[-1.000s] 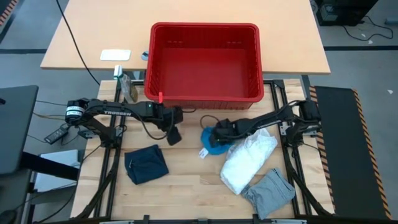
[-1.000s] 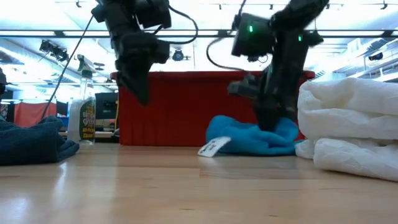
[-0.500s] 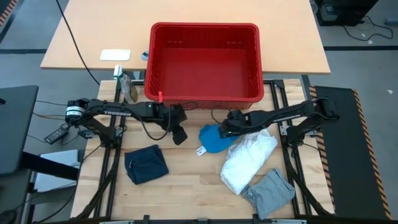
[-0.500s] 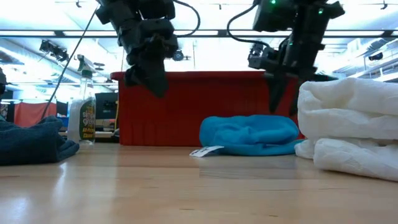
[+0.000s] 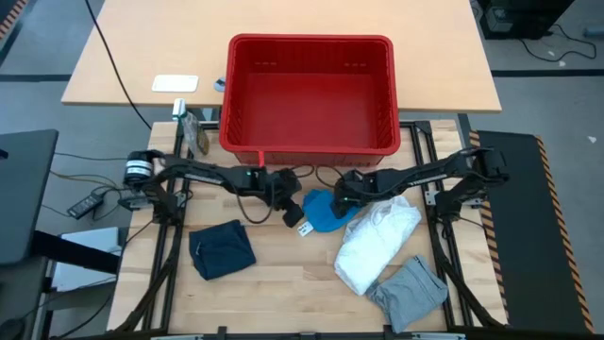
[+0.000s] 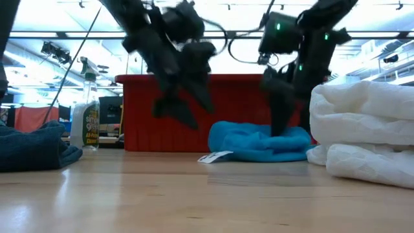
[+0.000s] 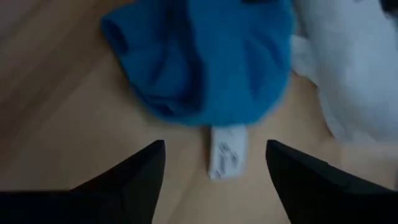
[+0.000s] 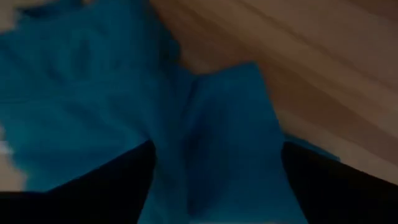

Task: Fold laundry
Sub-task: Stack the folded blue underwear on top of the folded white dress

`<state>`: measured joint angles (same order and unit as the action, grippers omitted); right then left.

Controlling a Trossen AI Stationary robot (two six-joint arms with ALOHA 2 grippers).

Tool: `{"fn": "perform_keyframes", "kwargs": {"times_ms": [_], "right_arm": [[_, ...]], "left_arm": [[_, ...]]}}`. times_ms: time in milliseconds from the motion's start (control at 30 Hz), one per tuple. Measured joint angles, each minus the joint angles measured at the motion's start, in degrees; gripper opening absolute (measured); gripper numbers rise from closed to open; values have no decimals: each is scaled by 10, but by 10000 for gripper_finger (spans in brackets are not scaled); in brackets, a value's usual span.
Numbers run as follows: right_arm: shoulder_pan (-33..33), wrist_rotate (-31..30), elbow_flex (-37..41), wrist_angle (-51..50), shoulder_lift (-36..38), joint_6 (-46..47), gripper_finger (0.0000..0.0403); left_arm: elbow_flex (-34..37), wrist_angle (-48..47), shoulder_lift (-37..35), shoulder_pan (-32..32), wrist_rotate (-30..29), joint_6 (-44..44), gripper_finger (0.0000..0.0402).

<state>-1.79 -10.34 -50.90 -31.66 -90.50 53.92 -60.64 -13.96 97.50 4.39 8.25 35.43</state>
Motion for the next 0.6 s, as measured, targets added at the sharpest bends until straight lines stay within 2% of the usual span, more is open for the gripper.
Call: {"fn": "perform_keyframes", "kwargs": {"times_ms": [167, 300, 433, 600], "right_arm": [[-14, 33, 18, 24, -50, 33, 382], [-14, 79, 6, 28, -82, 36, 359], [7, 85, -1, 38, -90, 30, 281], [14, 96, 2, 81, -86, 19, 127]], "left_arm": [[0, 97, 76, 3, 0, 14, 297], [0, 168, 121, 1, 2, 16, 290], [-2, 170, 143, -1, 0, 28, 254], [-3, 155, 157, 0, -6, 27, 149]]}}
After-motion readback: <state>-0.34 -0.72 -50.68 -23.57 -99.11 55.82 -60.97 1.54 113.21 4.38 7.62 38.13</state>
